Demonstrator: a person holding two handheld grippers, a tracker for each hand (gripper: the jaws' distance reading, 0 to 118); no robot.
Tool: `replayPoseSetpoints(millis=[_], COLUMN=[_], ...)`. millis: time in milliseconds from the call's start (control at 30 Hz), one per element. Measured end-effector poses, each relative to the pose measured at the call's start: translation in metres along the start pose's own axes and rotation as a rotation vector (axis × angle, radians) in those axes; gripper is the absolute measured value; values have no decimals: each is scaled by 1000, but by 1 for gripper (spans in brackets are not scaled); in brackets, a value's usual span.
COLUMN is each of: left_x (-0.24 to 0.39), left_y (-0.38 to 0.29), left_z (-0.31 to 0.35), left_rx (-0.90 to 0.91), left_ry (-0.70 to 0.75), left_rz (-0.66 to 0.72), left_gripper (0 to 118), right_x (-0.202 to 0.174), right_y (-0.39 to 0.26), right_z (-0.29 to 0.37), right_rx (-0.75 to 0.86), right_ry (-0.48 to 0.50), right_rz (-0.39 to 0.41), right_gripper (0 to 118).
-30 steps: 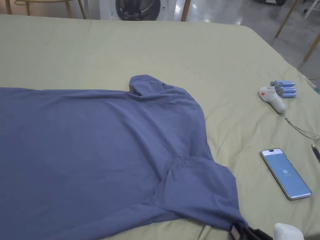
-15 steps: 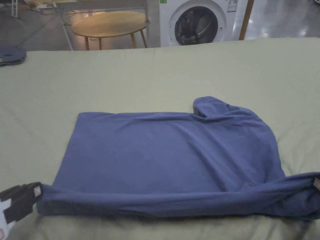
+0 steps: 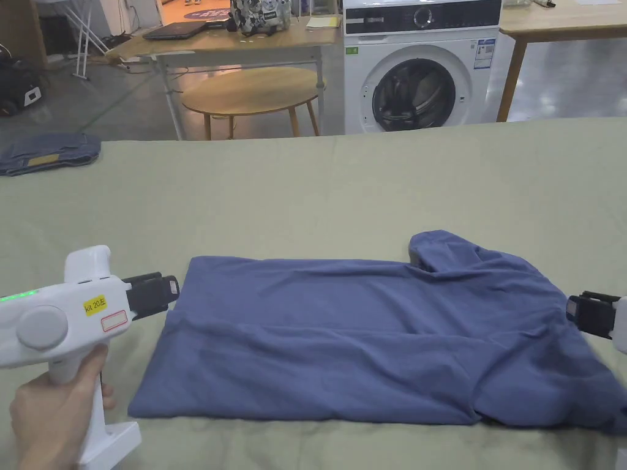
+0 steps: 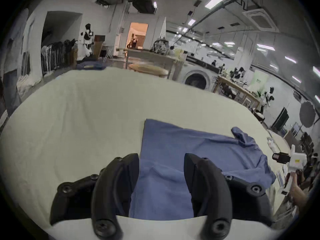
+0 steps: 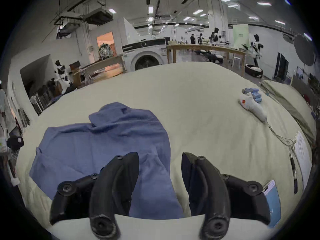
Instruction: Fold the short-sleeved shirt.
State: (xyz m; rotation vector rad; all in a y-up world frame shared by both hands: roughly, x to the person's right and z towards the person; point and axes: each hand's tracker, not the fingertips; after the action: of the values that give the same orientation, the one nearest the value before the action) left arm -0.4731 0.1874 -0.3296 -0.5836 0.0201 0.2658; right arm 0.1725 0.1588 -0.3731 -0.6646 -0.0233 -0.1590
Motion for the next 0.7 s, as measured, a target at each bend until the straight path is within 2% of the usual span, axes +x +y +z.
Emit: replayPoseSetpoints(millis=[133, 200, 267, 300, 333, 367, 467, 567, 700], left_x=[10, 30, 34, 36, 44, 47, 39, 31, 9], left_y=[-11, -27, -45, -56, -63, -76, -107, -126, -117], left_z=[16, 37, 50, 55, 63, 71, 88, 93, 81], left_rx=[-3, -5, 2, -11, -22, -30, -48, -94, -112], left_ry=[-26, -41, -91, -87, -73, -68, -99, -60, -53], left_rz=[-73, -102, -95, -94, -99, -110, -92, -61, 51], left_gripper=[53, 51, 23, 10, 3, 0, 0, 0, 0], right_x=[3, -5, -8, -13, -13, -13, -16, -16, -18], right_y=[-8, -19, -34, -43, -50, -59, -84, -97, -92], right_z=[16, 37, 48, 56, 61, 66, 83, 93, 101], right_rx=[27, 37, 37, 41, 40, 29, 12, 1, 3], right_ry=[57, 87, 110, 94, 95, 113, 109, 129, 149], right_rz=[-9, 11, 25, 38, 41, 49, 69, 63, 45], right_gripper=[54, 49, 9, 1, 0, 0, 0, 0, 0])
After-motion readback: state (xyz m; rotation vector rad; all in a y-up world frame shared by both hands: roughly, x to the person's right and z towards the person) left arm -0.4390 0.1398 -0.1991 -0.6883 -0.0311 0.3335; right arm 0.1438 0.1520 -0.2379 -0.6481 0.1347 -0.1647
